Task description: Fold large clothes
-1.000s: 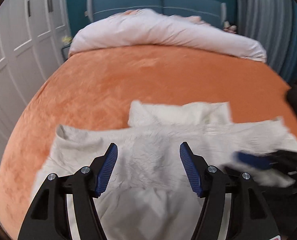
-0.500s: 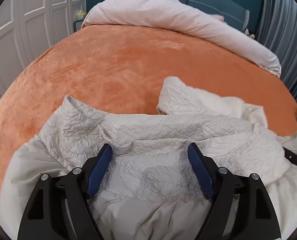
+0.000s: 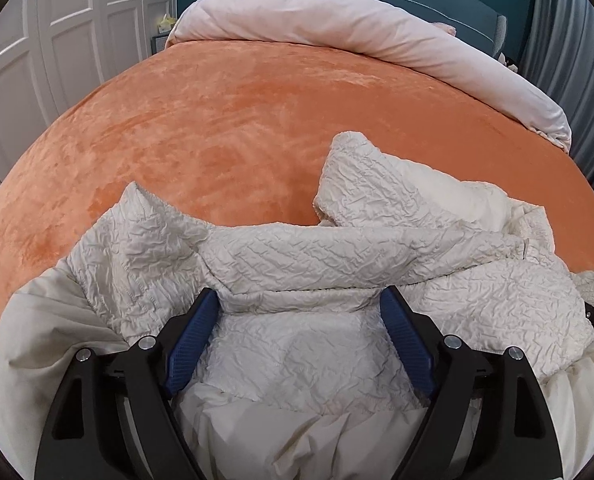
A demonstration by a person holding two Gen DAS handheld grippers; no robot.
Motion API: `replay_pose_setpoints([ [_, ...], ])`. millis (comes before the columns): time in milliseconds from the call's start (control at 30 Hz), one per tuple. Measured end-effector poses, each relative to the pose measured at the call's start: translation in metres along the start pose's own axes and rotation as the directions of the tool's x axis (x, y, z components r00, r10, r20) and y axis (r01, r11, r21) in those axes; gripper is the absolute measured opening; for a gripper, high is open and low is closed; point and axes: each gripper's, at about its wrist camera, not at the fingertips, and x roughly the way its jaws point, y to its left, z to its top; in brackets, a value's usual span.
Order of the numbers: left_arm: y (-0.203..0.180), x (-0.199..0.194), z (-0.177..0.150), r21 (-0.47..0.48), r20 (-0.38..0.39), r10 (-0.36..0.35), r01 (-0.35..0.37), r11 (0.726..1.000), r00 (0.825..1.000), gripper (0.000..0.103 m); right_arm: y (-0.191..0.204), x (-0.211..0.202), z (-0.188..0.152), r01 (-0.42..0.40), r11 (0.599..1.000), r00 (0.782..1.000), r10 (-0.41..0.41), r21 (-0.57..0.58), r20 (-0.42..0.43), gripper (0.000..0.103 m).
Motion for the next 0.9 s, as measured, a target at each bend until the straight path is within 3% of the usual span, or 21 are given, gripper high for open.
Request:
replay_pose_setpoints([
  [67,0.003,-0.011,0.003,0.005,-0.010,0.001,-0.001,1.000,1.000,0.081,0.003,-0.014,0.005,0.054,0.999,0.998,-0.053,0.004,-0.022,0.000],
  [100,0.005,-0.024,0.003,0.006,-0.005,0.020,-0.020,1.000,1.000,0.080,0.010,-0.025,0.006,0.080,0.997,0.996,-0.080,0.015,-0.030,0.005],
  [267,0.045,-0.106,-0.020,-0.060,0.088,0.020,-0.015,0.998,0.996,0.085,0.082,-0.087,-0.008,0.005,0.992,1.000,-0.006,-0.129,-0.007,0.006],
  [333,0.069,-0.128,-0.034,-0.119,0.082,0.008,0.002,0.993,0.997,0.086,0.110,-0.085,-0.015,-0.034,0.987,0.998,0.026,-0.155,-0.054,0.006],
  [467,0.124,-0.155,-0.071,-0.306,0.036,-0.007,0.017,0.952,0.999,0.086,0.152,-0.058,-0.031,-0.077,0.982,0.987,0.051,-0.172,-0.150,0.006],
  [600,0.153,-0.156,-0.105,-0.399,-0.013,-0.017,0.010,0.917,1.000,0.086,0.161,-0.013,-0.056,-0.009,0.981,0.974,-0.036,-0.196,-0.224,0.002],
  [733,0.162,-0.134,-0.131,-0.475,-0.071,-0.117,0.069,0.877,0.991,0.087,0.149,-0.002,-0.058,-0.029,0.992,0.974,0.001,-0.121,-0.229,0.000],
  [767,0.161,-0.128,-0.135,-0.490,-0.072,-0.134,0.082,0.868,0.988,0.091,0.145,0.002,-0.058,-0.042,0.994,0.971,0.018,-0.096,-0.238,0.000],
  [900,0.142,-0.124,-0.134,-0.415,-0.042,-0.070,0.046,0.909,0.997,0.093,0.140,0.007,-0.061,-0.056,0.995,0.971,0.036,-0.079,-0.235,0.000],
])
